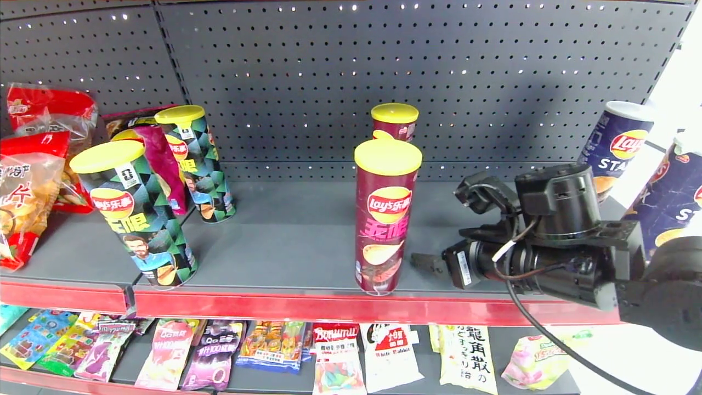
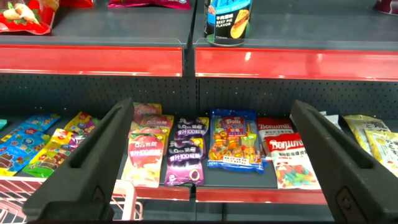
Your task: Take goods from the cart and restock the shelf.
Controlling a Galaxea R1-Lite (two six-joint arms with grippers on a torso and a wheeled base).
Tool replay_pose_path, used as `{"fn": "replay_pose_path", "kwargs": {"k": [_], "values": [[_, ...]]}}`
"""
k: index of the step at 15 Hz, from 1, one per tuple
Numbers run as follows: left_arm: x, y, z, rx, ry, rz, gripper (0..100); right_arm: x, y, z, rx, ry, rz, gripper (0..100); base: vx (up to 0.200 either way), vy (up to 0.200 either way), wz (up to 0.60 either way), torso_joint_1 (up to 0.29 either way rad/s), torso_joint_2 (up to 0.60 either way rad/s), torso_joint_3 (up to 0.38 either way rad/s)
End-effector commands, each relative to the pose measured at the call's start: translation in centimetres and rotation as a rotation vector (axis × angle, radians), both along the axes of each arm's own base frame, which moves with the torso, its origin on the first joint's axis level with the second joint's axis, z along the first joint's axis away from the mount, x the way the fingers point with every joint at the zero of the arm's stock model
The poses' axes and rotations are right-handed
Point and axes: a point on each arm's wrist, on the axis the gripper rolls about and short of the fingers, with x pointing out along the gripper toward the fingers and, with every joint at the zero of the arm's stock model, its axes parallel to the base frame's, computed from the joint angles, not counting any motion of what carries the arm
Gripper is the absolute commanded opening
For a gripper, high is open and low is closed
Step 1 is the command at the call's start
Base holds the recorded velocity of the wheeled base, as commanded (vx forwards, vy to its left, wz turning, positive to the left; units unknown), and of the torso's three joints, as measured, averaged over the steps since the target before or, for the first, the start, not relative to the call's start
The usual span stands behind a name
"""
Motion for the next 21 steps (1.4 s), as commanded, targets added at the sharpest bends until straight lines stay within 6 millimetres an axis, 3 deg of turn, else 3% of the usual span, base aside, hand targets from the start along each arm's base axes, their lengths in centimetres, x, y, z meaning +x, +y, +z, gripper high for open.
{"fn": "replay_pose_path", "kwargs": {"k": [1, 5, 6, 7, 8, 9, 12, 14, 16, 19, 21], "values": [[0.0, 0.0, 0.0, -0.002, -0.001, 0.0, 100, -3.0, -3.0, 1.9, 0.038, -0.058, -0.033, 100, 0.0, 0.0, 0.0, 0.0, 0.0, 0.0], [0.0, 0.0, 0.0, 0.0, -0.001, 0.0, 100, -10.9, -7.9, 2.1, 0.11, -0.133, 0.021, 100, 0.0, 0.0, 0.0, 0.0, 0.0, 0.0], [0.0, 0.0, 0.0, 0.0, -0.001, 0.0, 100, -11.0, -8.0, 2.1, 0.112, -0.134, 0.022, 100, 0.0, 0.0, 0.0, 0.0, 0.0, 0.0], [0.0, 0.0, 0.0, -0.002, -0.001, 0.0, 100, -14.4, -10.2, 1.1, 0.167, -0.161, 0.095, 100, 0.0, 0.0, 0.0, 0.0, 0.0, 0.0], [0.0, 0.0, 0.0, -0.002, -0.001, 0.0, 100, -15.5, -11.3, 0.5, 0.174, -0.183, 0.099, 100, 0.0, 0.0, 0.0, 0.0, 0.0, 0.0], [0.0, 0.0, 0.0, 0.0, -0.002, 0.0, 100, -18.0, -13.6, -1.2, 0.147, -0.267, 0.059, 100, 0.0, 0.0, 0.0, 0.0, 0.0, 0.0], [0.0, 0.0, 0.0, 0.0, -0.001, 0.0, 100, -23.0, -15.9, -4.8, 0.154, -0.446, -0.171, 100, 0.0, 0.0, 0.0, 0.0, 0.0, 0.0], [0.0, 0.0, 0.0, 0.0, -0.001, 0.0, 100, -24.8, -16.2, -7.6, 0.129, -0.469, -0.326, 100, 0.0, 0.0, 0.0, 0.0, 0.0, 0.0], [0.0, 0.0, 0.0, -0.002, -0.002, 0.0, 100, -25.4, -16.5, -8.4, 0.11, -0.467, -0.442, 100, 0.0, 0.0, 0.0, 0.0, 0.0, 0.0], [0.0, 0.0, 0.0, 0.0, -0.001, 0.0, 100, -25.4, -16.5, -8.5, 0.177, -0.446, -0.449, 100, 0.0, 0.0, 0.0, 0.0, 0.0, 0.0], [0.0, 0.0, 0.0, -0.002, -0.002, 0.0, 100, -25.5, -16.3, -9.1, 0.201, -0.375, -0.354, 100, 0.0, 0.0, 0.0, 0.0, 0.0, 0.0]]}}
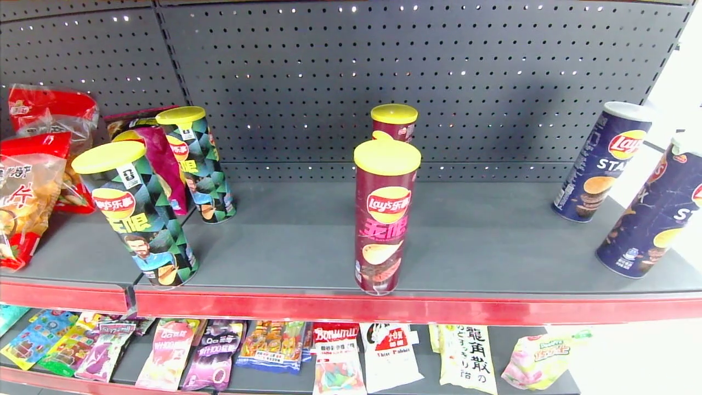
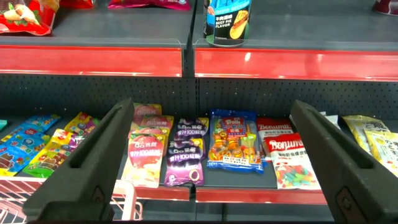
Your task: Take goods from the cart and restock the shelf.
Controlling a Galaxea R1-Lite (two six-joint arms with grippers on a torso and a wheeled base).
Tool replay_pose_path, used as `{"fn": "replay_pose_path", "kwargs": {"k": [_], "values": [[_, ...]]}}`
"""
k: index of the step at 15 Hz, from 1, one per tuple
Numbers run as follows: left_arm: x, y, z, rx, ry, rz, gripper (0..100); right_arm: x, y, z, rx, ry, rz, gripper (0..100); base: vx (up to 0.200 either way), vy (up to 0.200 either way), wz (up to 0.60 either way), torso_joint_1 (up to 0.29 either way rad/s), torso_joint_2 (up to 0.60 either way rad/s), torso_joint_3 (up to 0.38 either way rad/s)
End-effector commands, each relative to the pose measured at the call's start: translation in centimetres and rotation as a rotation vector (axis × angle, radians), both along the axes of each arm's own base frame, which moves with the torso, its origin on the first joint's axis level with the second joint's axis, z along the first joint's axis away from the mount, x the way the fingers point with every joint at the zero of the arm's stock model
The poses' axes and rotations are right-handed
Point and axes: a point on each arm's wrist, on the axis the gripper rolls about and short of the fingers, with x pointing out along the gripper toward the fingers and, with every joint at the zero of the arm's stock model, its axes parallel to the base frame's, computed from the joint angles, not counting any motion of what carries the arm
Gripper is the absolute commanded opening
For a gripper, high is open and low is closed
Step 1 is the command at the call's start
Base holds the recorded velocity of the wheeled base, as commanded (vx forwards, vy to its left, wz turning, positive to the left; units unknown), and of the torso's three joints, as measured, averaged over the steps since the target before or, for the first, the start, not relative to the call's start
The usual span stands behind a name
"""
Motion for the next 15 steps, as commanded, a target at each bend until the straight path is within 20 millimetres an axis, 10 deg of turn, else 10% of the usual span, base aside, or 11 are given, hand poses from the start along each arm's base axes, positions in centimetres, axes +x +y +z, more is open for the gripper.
{"fn": "replay_pose_path", "kwargs": {"k": [1, 15], "values": [[0.0, 0.0, 0.0, 0.0, 0.0, 0.0, 100, -0.2, 0.01, -0.09, -0.003, -0.026, 0.007, 100, 0.0, 0.0, 0.0, 0.0, 0.0, 0.0], [0.0, 0.0, 0.0, -0.001, 0.0, 0.0, 100, -0.85, 0.01, -0.23, -0.015, -0.117, -0.092, 100, 0.0, 0.0, 0.0, 0.0, 0.0, 0.0]]}}
